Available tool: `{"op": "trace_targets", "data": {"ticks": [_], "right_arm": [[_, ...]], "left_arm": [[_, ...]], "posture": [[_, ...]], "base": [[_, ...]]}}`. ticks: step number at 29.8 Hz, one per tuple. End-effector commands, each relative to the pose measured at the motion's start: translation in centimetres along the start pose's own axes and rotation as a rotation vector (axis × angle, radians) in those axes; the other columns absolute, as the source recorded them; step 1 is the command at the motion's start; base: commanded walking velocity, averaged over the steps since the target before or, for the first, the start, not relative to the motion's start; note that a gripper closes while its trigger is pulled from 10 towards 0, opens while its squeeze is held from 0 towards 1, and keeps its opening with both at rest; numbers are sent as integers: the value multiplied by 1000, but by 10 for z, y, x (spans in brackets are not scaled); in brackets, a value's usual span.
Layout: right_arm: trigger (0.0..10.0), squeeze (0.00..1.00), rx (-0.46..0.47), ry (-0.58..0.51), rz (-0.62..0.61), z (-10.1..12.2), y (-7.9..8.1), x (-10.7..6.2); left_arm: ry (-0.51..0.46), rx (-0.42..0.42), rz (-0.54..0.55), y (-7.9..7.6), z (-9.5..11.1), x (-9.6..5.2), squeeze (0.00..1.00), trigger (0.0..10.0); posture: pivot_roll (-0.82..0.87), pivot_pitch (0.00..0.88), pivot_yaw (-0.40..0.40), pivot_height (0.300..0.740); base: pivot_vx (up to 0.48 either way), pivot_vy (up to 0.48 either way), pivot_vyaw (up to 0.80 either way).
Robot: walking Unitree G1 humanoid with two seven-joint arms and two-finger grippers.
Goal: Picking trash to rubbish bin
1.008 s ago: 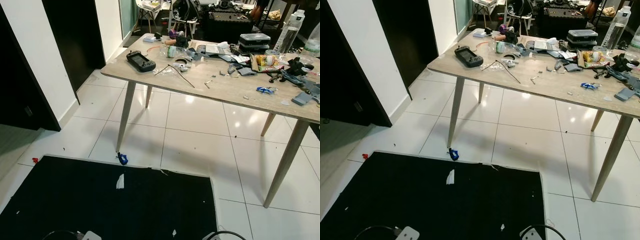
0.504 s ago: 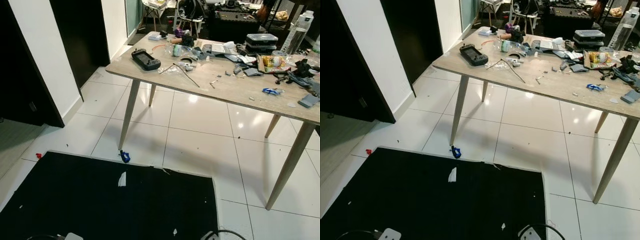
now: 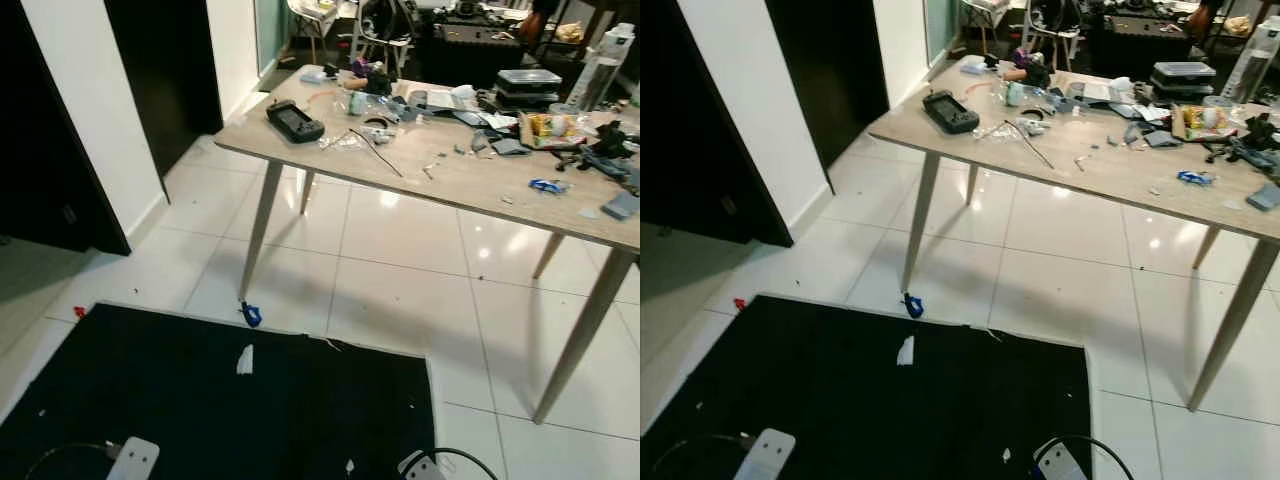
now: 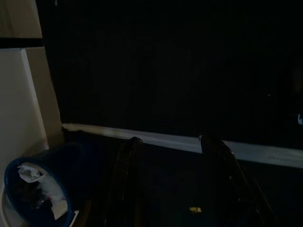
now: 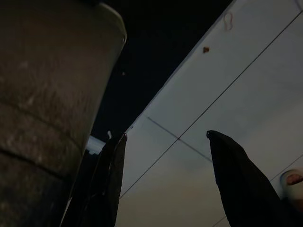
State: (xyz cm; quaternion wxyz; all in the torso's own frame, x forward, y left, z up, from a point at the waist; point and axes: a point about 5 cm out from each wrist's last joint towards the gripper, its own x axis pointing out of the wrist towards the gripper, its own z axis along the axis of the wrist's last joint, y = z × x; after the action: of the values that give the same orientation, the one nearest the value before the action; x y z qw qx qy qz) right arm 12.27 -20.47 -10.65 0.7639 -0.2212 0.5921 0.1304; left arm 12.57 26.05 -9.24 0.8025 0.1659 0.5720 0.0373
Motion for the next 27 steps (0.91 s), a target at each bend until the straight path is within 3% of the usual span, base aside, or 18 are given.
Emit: {"op": "trace_targets", "data": {"ticks": [1,3,5,9,13,19,22,24,25,27], "right_arm": [[10000,0,15,12,6,-4,1,0],[10000,0,75,19,-47,-10,-14,-2],[10000,0,111,14,-84,-10,-28,-4],[10000,0,80,12,-115,-10,-43,-7],[10000,0,118,13,-132,-14,-50,-8],[10000,0,126,28,-109,-21,-42,-7],[10000,0,135,51,-62,-27,-17,-3],[10000,0,155,44,-54,-25,-13,-3],[10000,0,158,27,-59,-18,-13,-2],[10000,0,157,22,-64,-16,-14,-2]], "left_arm": [[4,-32,30,9,1,0,0,10000],[-18,-2,26,11,11,0,0,10000],[-36,41,21,8,20,0,0,10000],[-78,4,18,3,32,1,0,10000],[-94,-16,9,1,31,1,0,10000],[-60,-20,25,8,13,0,0,10000],[-20,-67,68,24,-4,-2,0,10000],[-20,-96,80,30,-4,-2,0,10000],[-35,-60,91,39,3,-3,0,10000],[-42,-34,88,40,7,-3,0,10000]], "posture": [[88,0,9,740],[53,0,31,740],[47,0,-12,740],[46,3,-24,740],[54,35,-20,740],[81,33,-5,740],[81,61,39,740],[82,69,42,740],[64,103,65,740],[64,103,65,740]], "base": [[0,0,0],[0,0,0],[0,0,0],[0,0,0],[0,0,0],[0,0,0],[0,0,0],[0,0,0],[0,0,0],[0,0,0]]}}
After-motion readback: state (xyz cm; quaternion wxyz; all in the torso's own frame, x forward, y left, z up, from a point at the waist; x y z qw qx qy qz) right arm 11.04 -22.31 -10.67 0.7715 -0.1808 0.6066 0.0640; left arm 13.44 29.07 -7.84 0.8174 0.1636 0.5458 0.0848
